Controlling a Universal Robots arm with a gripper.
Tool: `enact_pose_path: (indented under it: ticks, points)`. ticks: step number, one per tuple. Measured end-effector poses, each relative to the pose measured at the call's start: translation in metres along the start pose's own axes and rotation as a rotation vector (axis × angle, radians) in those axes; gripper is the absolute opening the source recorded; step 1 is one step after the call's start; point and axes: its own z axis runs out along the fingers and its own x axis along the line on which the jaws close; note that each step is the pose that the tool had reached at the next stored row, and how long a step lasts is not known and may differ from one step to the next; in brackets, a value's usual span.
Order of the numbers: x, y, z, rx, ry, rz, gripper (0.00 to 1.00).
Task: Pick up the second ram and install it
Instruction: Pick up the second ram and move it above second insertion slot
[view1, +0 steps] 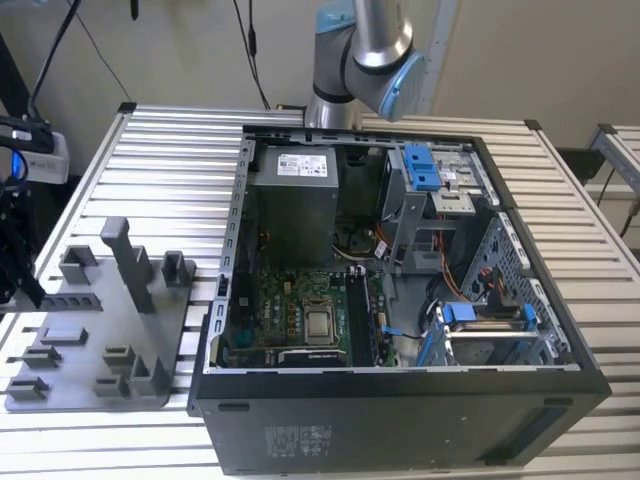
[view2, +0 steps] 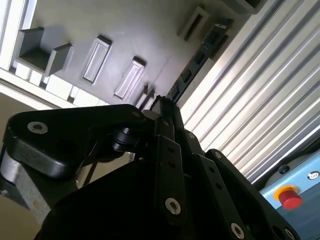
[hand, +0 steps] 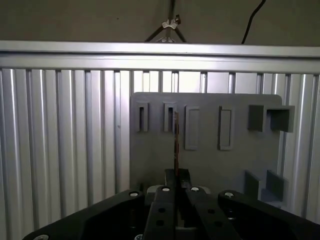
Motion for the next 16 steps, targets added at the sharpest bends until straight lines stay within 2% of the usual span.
enact_pose_path:
  ticks: [16]
  points:
    - [-0.0007,0.0003,-0.0309,0.0,0.0,0.0,0.14]
